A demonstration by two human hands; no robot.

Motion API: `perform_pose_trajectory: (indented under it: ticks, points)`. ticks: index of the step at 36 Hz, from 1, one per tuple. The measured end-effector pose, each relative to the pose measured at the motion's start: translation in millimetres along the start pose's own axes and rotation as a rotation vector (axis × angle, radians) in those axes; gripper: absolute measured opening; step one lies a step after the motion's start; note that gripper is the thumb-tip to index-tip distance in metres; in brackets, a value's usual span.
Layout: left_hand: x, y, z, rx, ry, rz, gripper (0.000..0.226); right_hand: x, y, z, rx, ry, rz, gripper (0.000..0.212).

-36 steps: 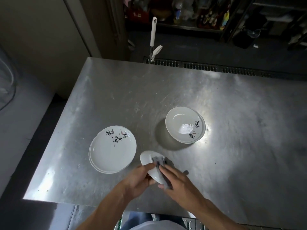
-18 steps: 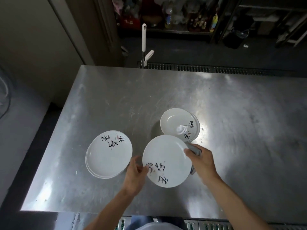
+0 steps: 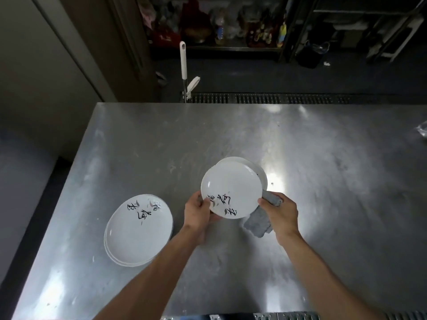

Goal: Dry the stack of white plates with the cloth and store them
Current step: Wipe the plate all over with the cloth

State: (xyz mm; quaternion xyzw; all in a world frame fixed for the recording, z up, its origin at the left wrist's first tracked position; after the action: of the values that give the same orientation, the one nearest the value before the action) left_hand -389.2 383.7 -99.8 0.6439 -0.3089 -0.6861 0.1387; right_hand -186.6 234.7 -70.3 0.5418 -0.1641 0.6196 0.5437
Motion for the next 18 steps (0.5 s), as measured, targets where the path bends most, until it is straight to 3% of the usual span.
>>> perform_pose_trajectory:
  ticks: [13, 18]
  points:
    - [8, -52, -29, -0.084, -0.11, 0.028, 0.029, -20, -16, -3, -0.058, 0.023, 0.019, 0.017]
    - [-2, -61, -34, -0.053, -0.337, -0.065, 0.032, -21, -34, -5, -0.047, 0.109, 0.03, 0.022]
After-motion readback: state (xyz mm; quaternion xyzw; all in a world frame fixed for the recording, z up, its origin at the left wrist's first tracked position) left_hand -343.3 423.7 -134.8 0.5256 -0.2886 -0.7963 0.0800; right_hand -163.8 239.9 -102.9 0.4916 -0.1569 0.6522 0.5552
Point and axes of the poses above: each hand's wrist, its own y-axis away from the middle knuckle, its own z-axis out of the back of the hand, x = y × z, the point moved 7 cm from there along -y, towards the middle knuckle, and after that the axes turned 5 degrees about -x, right-handed, at the moved point
